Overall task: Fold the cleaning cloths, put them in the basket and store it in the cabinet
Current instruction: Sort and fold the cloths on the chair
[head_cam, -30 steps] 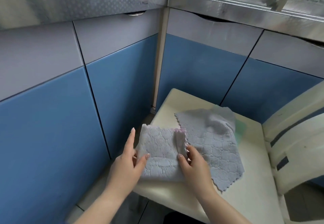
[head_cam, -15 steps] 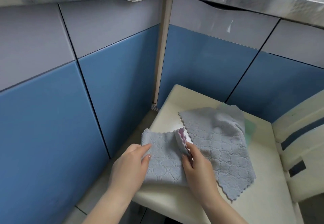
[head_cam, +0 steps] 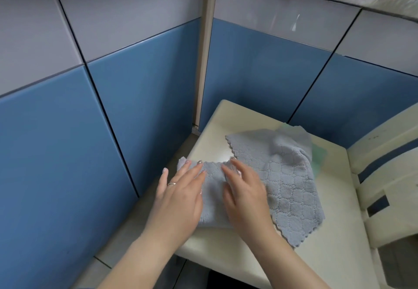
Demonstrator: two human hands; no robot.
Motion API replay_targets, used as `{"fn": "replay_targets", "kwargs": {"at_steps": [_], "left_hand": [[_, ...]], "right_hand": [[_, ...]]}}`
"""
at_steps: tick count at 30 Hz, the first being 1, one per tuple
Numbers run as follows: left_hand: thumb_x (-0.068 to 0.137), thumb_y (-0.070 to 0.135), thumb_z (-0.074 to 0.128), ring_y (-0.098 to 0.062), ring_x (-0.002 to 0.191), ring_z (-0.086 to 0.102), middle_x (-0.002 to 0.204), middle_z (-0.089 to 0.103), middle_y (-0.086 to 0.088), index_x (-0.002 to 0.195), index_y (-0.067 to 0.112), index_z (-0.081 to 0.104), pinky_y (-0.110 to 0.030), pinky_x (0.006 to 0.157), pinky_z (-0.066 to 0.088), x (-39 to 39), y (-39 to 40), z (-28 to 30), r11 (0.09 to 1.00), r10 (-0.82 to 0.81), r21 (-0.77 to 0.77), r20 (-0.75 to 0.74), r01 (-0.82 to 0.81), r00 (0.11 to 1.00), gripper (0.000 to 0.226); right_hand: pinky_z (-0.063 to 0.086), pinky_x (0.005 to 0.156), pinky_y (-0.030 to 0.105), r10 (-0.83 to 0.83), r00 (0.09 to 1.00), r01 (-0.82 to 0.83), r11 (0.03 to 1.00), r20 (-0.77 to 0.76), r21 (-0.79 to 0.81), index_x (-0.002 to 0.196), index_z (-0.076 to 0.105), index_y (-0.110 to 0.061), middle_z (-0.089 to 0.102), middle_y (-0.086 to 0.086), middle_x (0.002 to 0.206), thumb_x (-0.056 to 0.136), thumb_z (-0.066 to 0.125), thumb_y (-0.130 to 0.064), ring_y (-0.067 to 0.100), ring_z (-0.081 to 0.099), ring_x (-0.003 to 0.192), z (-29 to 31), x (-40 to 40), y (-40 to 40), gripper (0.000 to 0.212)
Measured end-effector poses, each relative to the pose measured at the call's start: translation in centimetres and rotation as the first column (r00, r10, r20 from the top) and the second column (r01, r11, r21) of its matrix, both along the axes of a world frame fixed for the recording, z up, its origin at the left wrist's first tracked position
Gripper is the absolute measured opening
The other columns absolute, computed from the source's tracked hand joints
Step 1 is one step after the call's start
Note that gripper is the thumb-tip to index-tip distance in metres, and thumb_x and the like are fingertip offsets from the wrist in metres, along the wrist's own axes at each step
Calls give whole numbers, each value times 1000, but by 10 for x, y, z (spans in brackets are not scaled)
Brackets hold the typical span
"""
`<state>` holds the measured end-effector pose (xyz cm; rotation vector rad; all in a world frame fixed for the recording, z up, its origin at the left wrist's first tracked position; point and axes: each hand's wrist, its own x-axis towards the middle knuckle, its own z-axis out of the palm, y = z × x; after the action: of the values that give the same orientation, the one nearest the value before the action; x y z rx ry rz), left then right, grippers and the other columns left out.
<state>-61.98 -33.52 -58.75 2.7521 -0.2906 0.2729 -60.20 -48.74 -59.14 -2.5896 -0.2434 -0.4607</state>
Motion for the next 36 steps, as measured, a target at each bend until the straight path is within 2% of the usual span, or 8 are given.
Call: {"fn": "replay_targets", "kwargs": {"at_steps": [2,6,11,16,20,26,30,36], "left_hand": [[85,27,31,-14,130,47,135,55,8,124,21,60,-55,99,39,5,-6,1,999,-6,53,-95,11,995,48],[100,34,21,-6,145,-7,159,-3,11,150,26,11,-51,116,0,17,-9,-6,995,91,78,-352,-68,931,52],[96,50,25,-14,146,-5,156,-21,4,150,27,-7,-50,115,-4,16,-3,-12,977,203,40,-446,-207,872,66],[95,54,26,-17,146,-5,159,-12,-1,149,32,-8,-51,116,-3,16,-1,-15,970,215,5,-480,-242,851,67],[97,46,29,-16,146,9,157,17,1,149,34,2,-50,117,2,11,7,-13,952,212,-96,-482,-292,850,60],[94,19,50,-12,124,42,133,48,8,134,30,48,-33,110,29,4,20,-14,858,144,-424,-342,-290,928,42],[90,0,49,3,102,47,115,52,10,115,27,62,3,83,29,2,11,-6,734,169,-612,-255,-294,952,39],[91,0,50,5,106,53,116,58,13,104,37,63,-9,92,39,-13,16,27,512,190,-802,-244,-308,951,41]], "right_hand": [[47,89,52,70,994,-85,980,-87,-182,113,65,-23,62,3,124,82,40,-30,24,58,117,-3,0,12,40],[42,89,63,55,941,-178,920,-333,-350,125,58,-30,56,-1,135,83,31,-45,18,54,123,-12,8,16,52],[-5,114,52,10,871,-189,930,-491,-316,149,0,-36,-11,-6,159,66,-8,-68,12,-13,145,-15,15,3,89],[-4,115,49,5,839,-190,940,-544,-284,149,2,-35,-11,1,159,75,7,-72,17,-11,146,-7,15,3,83],[23,111,33,31,877,-115,982,-479,-147,143,31,-30,20,5,154,88,47,-53,21,24,140,9,11,-14,61],[41,79,21,35,838,65,985,-545,163,113,64,-36,53,-4,99,86,62,-32,9,52,88,8,-5,-30,27],[38,68,19,102,836,215,844,-540,492,94,67,-39,51,-15,78,85,65,-18,8,50,79,7,-6,-17,22],[45,64,17,149,853,315,616,-500,722,95,67,-36,57,-23,101,87,61,-8,-4,54,75,30,-16,5,30]]}}
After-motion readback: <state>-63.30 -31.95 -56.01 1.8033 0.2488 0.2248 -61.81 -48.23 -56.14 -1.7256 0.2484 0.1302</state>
